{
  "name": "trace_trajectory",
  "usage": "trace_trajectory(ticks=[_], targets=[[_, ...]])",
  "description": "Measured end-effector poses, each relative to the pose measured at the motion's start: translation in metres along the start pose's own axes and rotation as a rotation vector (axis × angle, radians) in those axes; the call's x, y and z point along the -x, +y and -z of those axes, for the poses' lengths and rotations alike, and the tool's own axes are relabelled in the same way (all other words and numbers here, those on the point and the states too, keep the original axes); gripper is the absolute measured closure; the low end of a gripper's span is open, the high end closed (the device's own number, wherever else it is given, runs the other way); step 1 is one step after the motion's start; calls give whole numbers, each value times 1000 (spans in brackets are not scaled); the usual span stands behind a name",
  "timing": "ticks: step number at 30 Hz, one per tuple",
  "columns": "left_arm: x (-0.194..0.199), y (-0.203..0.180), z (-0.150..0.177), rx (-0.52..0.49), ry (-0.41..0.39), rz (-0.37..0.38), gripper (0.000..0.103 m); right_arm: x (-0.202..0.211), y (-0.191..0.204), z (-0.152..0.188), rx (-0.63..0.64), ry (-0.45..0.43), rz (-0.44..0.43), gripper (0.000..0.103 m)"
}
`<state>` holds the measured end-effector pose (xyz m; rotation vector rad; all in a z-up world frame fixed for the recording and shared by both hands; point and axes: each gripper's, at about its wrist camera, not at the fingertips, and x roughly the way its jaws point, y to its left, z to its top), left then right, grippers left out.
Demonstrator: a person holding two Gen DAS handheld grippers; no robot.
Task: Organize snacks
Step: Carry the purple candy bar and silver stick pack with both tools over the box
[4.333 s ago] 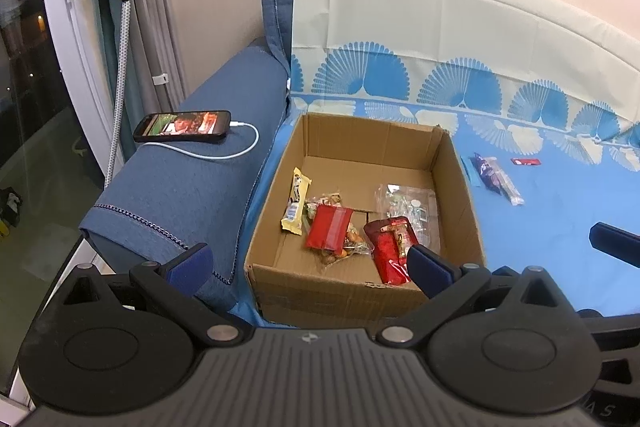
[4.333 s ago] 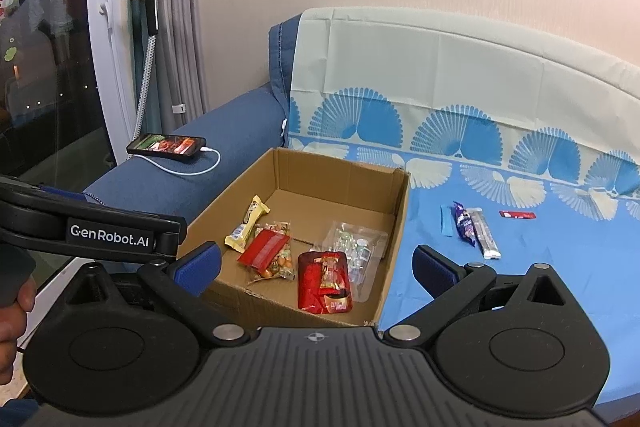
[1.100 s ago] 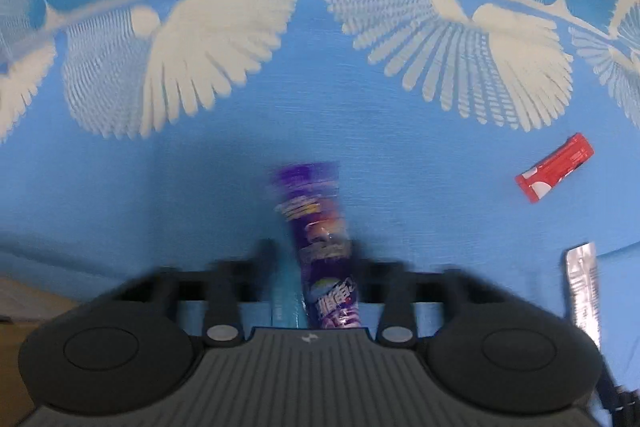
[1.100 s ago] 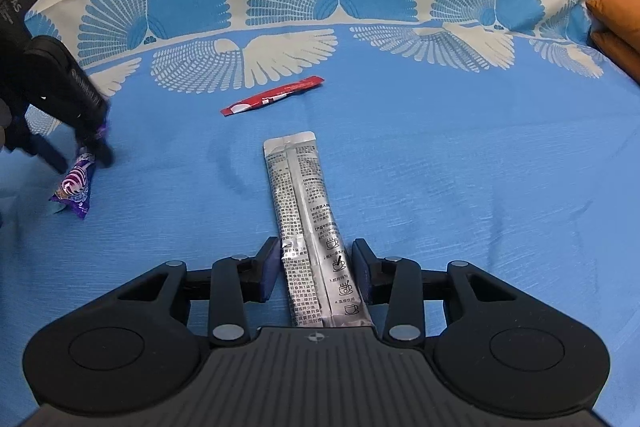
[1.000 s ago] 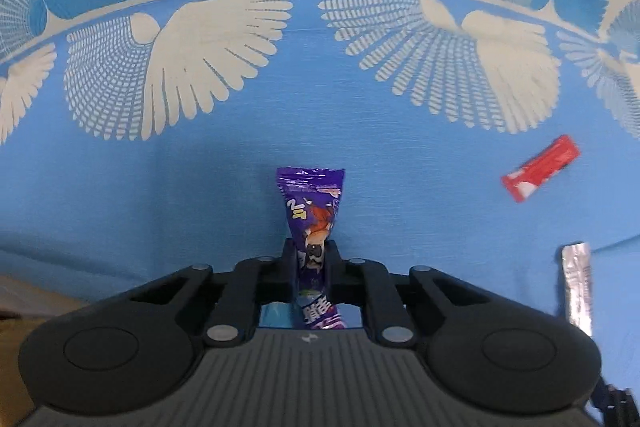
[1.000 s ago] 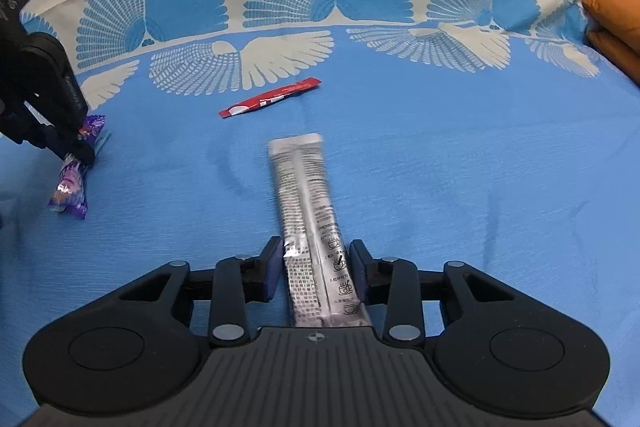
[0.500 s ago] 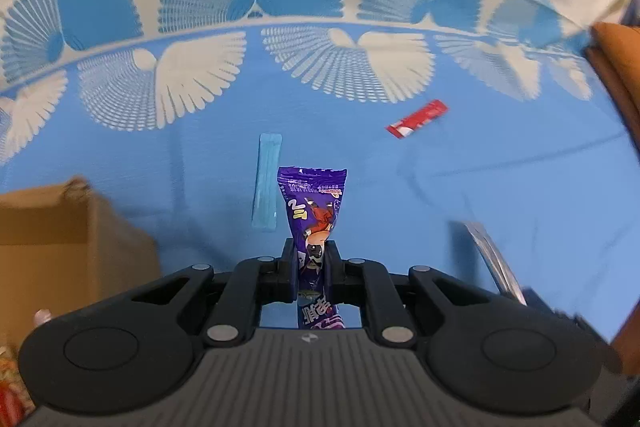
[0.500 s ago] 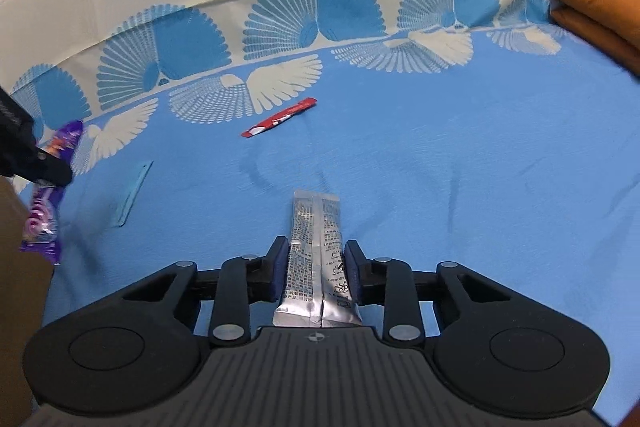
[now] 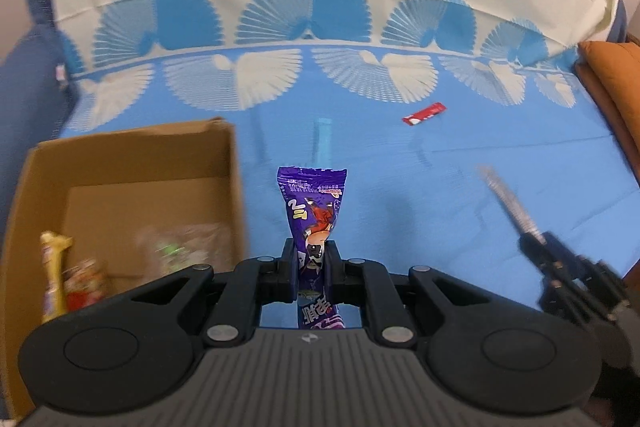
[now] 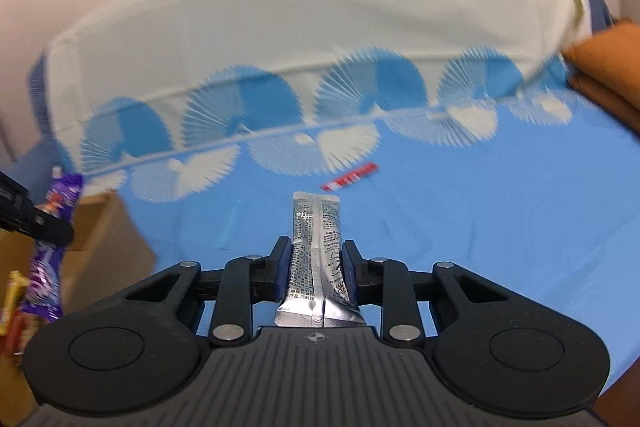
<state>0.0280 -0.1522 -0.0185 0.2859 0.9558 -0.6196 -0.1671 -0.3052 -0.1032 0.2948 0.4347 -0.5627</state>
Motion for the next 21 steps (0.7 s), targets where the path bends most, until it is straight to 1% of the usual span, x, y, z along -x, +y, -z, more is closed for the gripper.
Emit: trace_trajectory(ticks=[3,8,15,21], targets=[[25,15,15,2,-20,-39,90,29,27,-8,49,-34,-47,74],[62,48,41,25,-38,-67,90,71,75,-15,117,-69,-139,74],[108,91,71,76,-88,-79,90,107,143,-9,222,-50,-270,74],[131,124,95,130,-112,-78,90,126,190,-2,310,-42,-332,74]])
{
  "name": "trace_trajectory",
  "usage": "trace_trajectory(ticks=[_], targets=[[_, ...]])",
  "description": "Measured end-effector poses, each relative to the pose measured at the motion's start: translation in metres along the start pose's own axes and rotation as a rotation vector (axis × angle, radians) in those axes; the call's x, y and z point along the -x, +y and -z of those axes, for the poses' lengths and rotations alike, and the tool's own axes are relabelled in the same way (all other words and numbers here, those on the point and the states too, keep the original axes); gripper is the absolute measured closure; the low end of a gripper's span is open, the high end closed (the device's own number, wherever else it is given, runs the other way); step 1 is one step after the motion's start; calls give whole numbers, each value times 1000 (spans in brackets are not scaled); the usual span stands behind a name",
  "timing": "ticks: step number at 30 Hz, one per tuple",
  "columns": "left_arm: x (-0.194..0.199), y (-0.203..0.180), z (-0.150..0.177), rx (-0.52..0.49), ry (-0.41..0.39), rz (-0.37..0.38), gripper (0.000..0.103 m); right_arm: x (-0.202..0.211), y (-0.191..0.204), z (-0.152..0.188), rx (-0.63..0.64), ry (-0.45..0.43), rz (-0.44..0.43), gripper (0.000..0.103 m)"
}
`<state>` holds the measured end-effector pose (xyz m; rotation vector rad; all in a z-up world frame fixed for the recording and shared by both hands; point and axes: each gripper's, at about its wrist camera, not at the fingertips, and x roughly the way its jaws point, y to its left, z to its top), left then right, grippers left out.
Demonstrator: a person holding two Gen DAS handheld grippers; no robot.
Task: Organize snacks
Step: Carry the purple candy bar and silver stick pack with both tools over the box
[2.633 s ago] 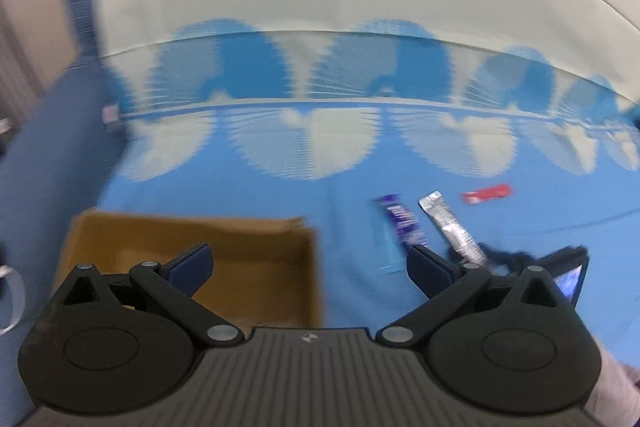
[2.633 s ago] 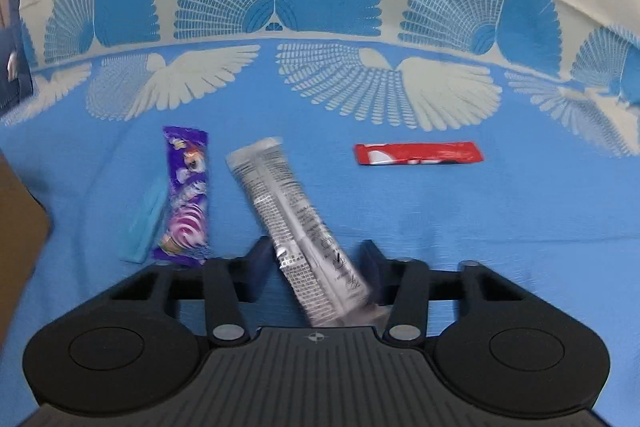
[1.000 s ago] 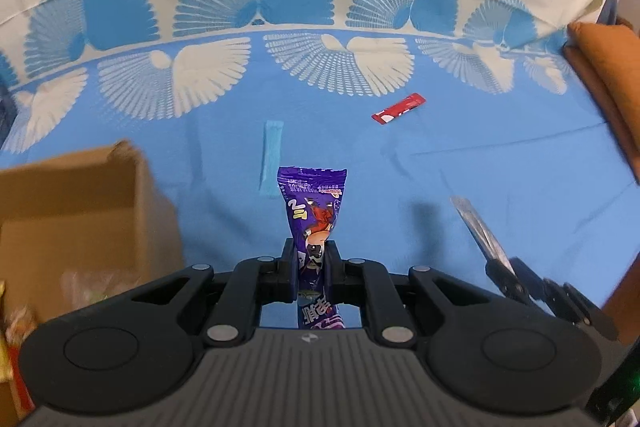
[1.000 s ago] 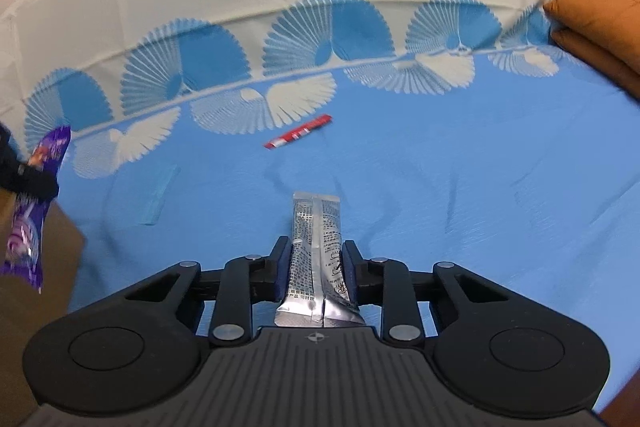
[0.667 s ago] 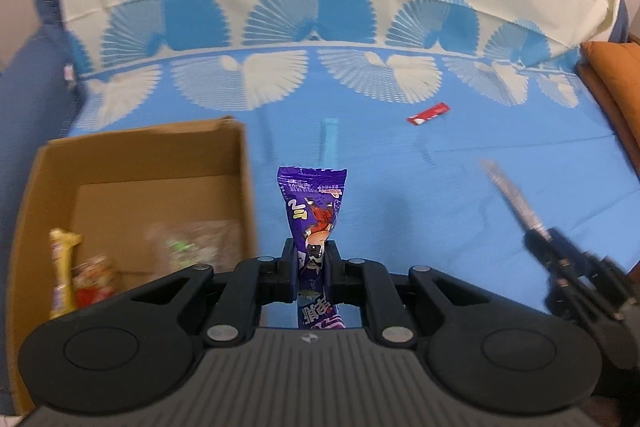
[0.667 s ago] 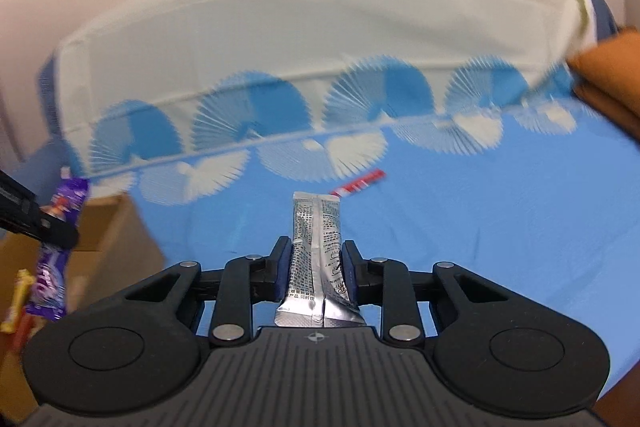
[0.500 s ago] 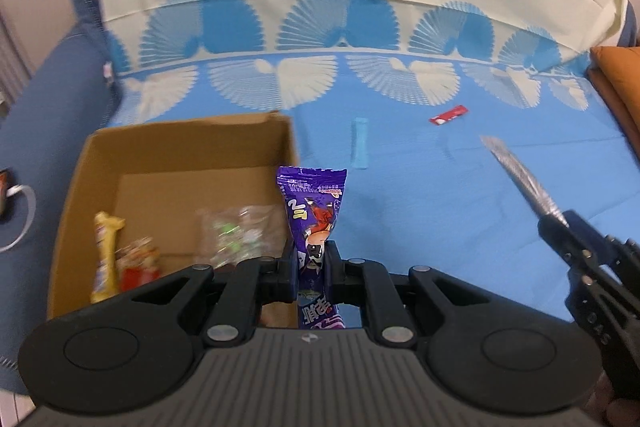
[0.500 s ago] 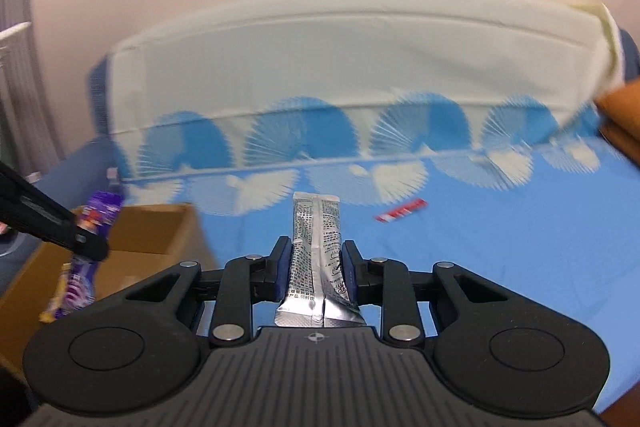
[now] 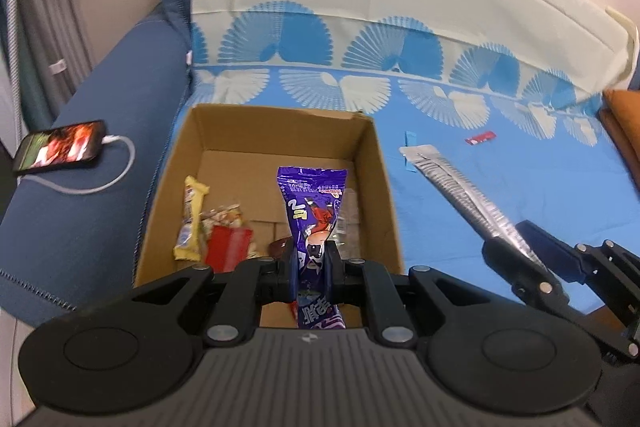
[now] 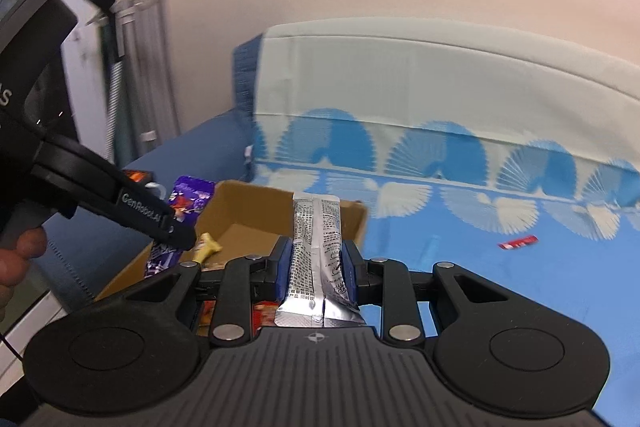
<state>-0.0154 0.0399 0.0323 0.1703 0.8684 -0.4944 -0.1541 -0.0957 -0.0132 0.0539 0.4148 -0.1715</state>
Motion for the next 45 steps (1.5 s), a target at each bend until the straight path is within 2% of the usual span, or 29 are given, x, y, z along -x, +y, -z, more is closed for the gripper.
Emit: trace_trajectory(ticks=[9,19,45], targets=[[11,34,8,54,-22,13,90,-2,40,-7,75,22,-24,74],[-4,55,4,81,-6,6,90,-23,52,-10,103,63,-35,74],[-123,84,-24,87,142,-52,90,-132,47,0,79,218,-56,74]])
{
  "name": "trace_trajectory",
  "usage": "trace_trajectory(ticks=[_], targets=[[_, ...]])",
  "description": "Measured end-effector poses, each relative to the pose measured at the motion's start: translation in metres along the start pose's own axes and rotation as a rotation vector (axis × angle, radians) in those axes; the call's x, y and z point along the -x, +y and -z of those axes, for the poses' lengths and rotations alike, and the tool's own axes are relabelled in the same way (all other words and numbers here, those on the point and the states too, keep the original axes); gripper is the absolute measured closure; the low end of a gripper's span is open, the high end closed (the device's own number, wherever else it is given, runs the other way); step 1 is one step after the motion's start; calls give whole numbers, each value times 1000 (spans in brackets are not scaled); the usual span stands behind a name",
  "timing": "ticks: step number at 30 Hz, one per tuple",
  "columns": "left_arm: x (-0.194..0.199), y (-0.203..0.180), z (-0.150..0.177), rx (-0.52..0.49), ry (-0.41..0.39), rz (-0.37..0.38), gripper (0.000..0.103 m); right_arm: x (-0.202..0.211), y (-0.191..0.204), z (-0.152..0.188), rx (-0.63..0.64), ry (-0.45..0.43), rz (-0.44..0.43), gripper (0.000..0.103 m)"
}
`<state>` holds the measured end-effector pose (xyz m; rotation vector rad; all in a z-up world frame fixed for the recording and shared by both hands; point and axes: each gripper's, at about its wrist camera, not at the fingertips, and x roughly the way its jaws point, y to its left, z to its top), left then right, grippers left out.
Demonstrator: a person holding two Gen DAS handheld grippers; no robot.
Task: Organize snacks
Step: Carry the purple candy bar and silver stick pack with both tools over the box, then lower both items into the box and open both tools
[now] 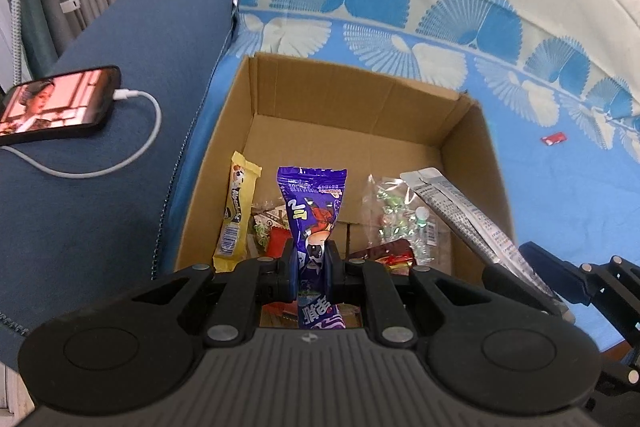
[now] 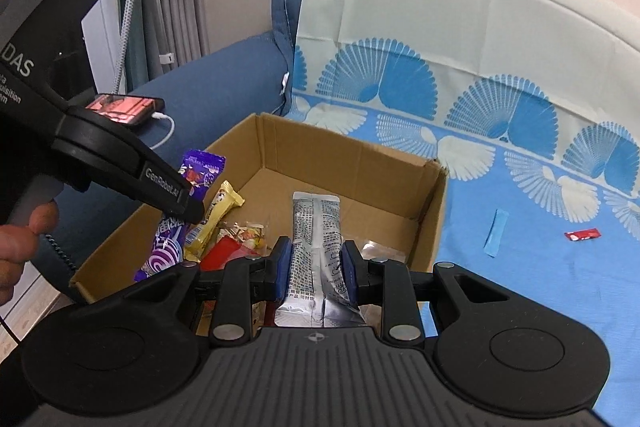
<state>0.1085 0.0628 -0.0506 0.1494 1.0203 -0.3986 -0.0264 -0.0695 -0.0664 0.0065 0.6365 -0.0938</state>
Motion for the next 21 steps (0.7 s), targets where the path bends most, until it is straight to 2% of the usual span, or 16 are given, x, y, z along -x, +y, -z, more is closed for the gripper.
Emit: trace_trajectory(ticks=[10,11,12,13,14,15,17,21], targets=[[-42,6,-5,-23,47,-57,88,-40,-4,-4,-13,32,-12,73],[-45,6,-5,-26,51,-64,77,-43,-6,-5,-19,37,-18,71],[-47,7,-6,-29,61,-70,45,-47,-7,-5,-25,47,-22,70],[-48,8,-7,-25,74,-76,24,-49,-8,-4,-35,55,-22,69],[-48,10,-6,-15,76,-83,0,-51,-8,-3,-45,66,-29,61],[-44,12,-5,-1,53,-90,0,-51,-8,-2,-49,77,-36,50],[-39,14,0,-11,41,-117,0,-47,-7,2,-52,85,-43,40],[-27,15,17,-17,68,-148,0,-28,-1,11,-54,99,-63,28]])
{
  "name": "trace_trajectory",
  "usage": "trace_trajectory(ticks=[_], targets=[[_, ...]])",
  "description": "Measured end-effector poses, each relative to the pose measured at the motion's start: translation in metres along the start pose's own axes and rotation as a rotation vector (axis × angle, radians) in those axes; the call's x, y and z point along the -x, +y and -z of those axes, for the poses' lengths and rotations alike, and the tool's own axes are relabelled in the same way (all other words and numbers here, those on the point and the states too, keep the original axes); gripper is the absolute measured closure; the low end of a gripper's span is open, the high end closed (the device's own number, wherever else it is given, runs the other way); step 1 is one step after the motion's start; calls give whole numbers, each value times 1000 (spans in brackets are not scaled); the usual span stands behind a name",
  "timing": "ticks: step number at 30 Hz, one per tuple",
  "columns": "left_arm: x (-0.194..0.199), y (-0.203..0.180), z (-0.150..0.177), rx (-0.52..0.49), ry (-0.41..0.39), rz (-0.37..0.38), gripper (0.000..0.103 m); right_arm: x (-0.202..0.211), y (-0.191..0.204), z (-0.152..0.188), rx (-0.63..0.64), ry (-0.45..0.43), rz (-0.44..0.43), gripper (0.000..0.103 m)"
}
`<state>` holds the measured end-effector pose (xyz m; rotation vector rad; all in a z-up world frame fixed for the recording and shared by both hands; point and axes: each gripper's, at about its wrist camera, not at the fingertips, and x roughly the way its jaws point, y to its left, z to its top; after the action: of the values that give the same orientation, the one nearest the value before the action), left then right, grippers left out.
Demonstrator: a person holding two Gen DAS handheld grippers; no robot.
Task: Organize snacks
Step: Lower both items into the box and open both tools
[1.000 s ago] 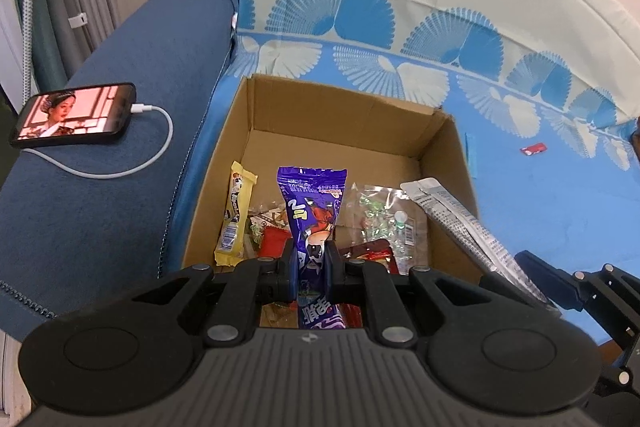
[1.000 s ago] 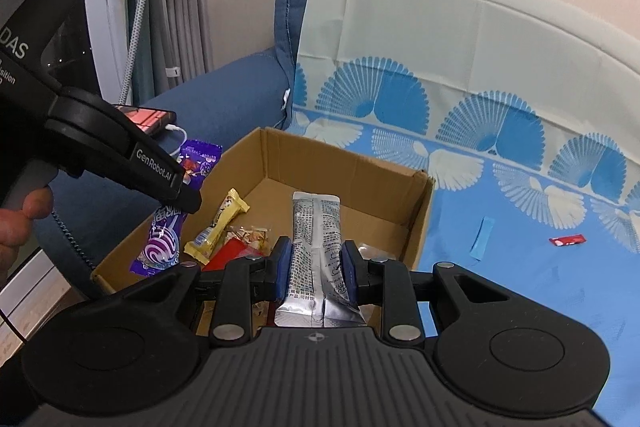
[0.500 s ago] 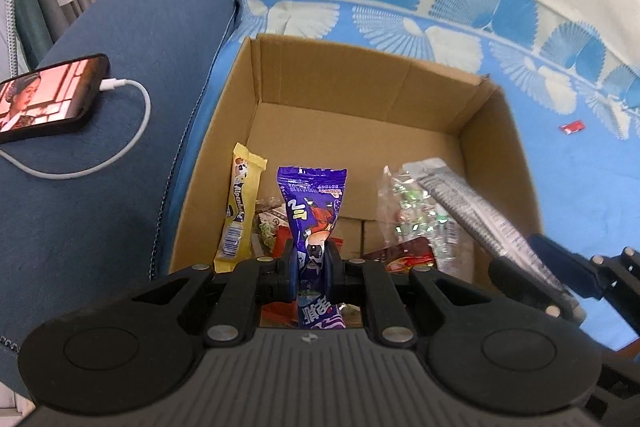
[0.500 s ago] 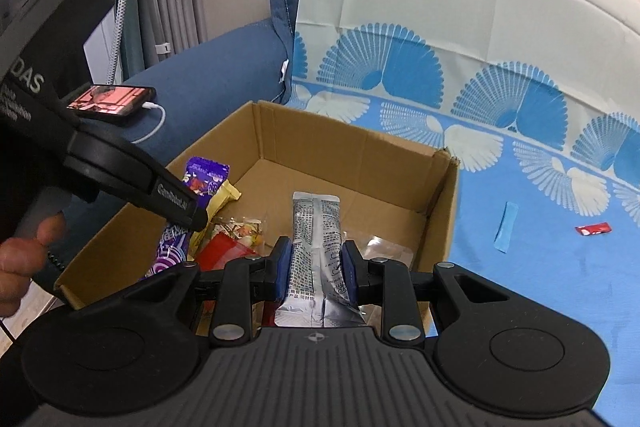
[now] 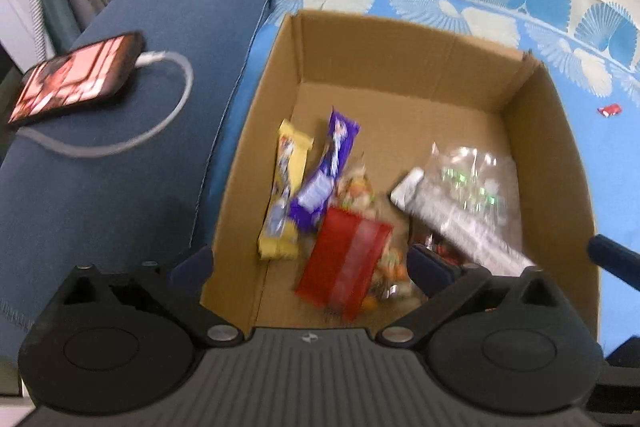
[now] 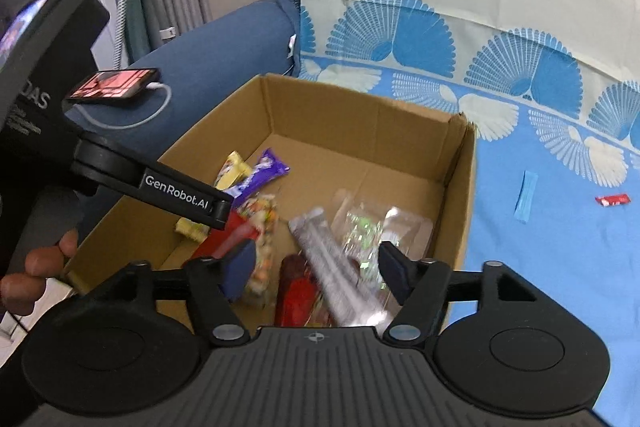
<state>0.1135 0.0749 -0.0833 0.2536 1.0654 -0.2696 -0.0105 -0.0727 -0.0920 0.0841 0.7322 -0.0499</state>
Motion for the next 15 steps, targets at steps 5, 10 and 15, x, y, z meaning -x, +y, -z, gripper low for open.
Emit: trace_trajectory(ticks=[5,10,15], targets=[[35,-2,31,13,-31,-5,0,31,11,12,-9,-9,7,17],[71,-9,58,-4,-117,-39,0,65,17,20,-10,-49,28,8],[98,-12,75,-8,-151,-26,0,93,24,34,-27,-58,51,6]])
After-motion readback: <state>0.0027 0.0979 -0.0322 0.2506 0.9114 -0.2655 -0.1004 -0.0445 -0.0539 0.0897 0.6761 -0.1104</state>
